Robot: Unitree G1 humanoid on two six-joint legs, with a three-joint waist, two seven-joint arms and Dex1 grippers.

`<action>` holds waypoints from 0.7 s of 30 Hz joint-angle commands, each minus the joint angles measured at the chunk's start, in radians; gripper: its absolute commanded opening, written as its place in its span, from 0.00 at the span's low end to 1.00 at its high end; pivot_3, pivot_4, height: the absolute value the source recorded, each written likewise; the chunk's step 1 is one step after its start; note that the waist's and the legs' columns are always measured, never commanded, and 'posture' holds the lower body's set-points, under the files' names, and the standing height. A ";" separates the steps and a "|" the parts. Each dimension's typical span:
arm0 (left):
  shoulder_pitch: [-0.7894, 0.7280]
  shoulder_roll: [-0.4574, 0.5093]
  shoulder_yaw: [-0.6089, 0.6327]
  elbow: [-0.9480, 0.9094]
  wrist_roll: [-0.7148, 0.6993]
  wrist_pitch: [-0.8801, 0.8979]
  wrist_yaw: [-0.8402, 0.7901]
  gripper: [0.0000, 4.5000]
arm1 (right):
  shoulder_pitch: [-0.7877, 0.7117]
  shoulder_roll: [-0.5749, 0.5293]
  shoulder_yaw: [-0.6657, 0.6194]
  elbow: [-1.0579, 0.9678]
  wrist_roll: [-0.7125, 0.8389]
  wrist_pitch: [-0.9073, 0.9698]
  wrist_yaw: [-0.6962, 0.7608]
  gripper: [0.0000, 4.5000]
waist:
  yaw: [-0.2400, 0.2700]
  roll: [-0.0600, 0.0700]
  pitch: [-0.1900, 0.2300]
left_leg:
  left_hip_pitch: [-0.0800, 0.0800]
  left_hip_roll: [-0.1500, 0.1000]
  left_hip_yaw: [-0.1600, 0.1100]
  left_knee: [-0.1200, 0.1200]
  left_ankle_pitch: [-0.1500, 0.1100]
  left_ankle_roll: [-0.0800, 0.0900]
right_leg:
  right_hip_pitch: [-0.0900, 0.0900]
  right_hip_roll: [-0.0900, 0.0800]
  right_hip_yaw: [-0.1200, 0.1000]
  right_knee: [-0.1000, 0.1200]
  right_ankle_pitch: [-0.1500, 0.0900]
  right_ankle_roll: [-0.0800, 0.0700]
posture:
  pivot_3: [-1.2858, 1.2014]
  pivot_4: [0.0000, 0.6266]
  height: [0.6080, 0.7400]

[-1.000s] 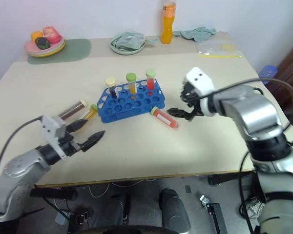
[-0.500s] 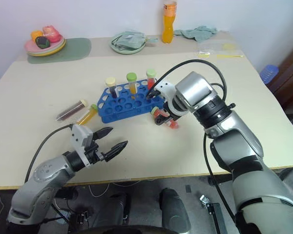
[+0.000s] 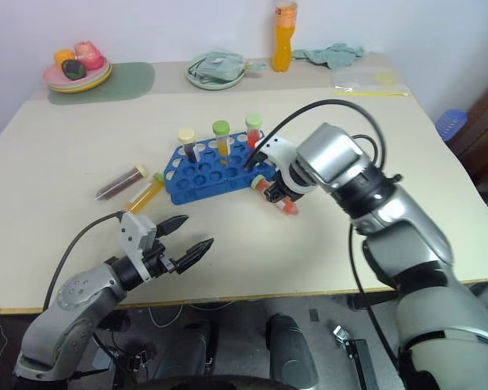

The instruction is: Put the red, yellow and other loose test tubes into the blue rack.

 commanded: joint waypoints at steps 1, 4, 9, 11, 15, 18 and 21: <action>0.001 0.013 0.016 -0.009 0.007 -0.032 -0.014 1.00 | 0.179 -0.080 -0.163 -0.290 0.034 -0.349 0.094 0.18 | 0.004 0.000 0.000 | 0.000 0.000 0.000 0.000 0.000 0.000 | 0.000 0.000 0.000 0.000 0.000 0.000 | 0.52 0.24 1.00; -0.012 0.017 0.017 0.004 0.007 -0.036 -0.017 1.00 | 0.337 0.017 -0.324 -0.328 0.006 -0.648 0.024 0.18 | -0.003 0.000 0.000 | 0.002 0.001 0.002 0.000 0.000 0.000 | 0.001 0.001 0.001 0.001 0.000 0.000 | 0.52 0.24 1.00; -0.053 0.017 0.012 0.028 0.008 -0.034 -0.026 1.00 | 0.441 0.397 -0.513 -0.178 -0.068 -0.900 -0.351 0.18 | -0.020 -0.001 -0.001 | 0.004 0.002 0.001 0.001 0.001 0.000 | 0.001 0.003 0.002 0.004 0.001 -0.001 | 0.52 0.24 1.00; -0.070 0.022 0.012 0.033 0.012 -0.036 -0.033 1.00 | 0.484 0.482 -0.499 -0.117 -0.146 -1.032 -0.435 0.18 | -0.015 -0.003 -0.002 | 0.004 0.001 0.001 0.001 0.001 -0.001 | 0.002 0.002 0.001 0.004 0.001 -0.001 | 0.52 0.24 1.00; -0.111 0.018 0.035 0.048 0.022 -0.059 -0.025 1.00 | 0.513 0.573 -0.462 -0.004 -0.234 -1.186 -0.498 0.18 | -0.017 -0.002 -0.002 | 0.002 0.000 0.001 0.000 0.001 -0.001 | 0.001 0.000 0.001 0.003 0.001 -0.001 | 0.52 0.24 1.00; -0.139 0.016 0.052 0.044 0.010 -0.068 -0.026 1.00 | 0.504 0.620 -0.471 0.089 -0.265 -1.246 -0.541 0.18 | -0.021 -0.002 -0.002 | 0.003 0.001 0.001 0.000 0.001 -0.001 | 0.000 0.001 0.001 0.003 0.001 -0.001 | 0.52 0.24 1.00; -0.149 0.022 0.051 0.040 0.010 -0.062 -0.033 1.00 | 0.496 0.642 -0.485 0.149 -0.274 -1.282 -0.556 0.18 | -0.021 -0.002 -0.002 | 0.003 0.001 0.001 -0.001 0.001 -0.001 | 0.000 0.002 0.001 0.004 0.001 -0.001 | 0.52 0.24 1.00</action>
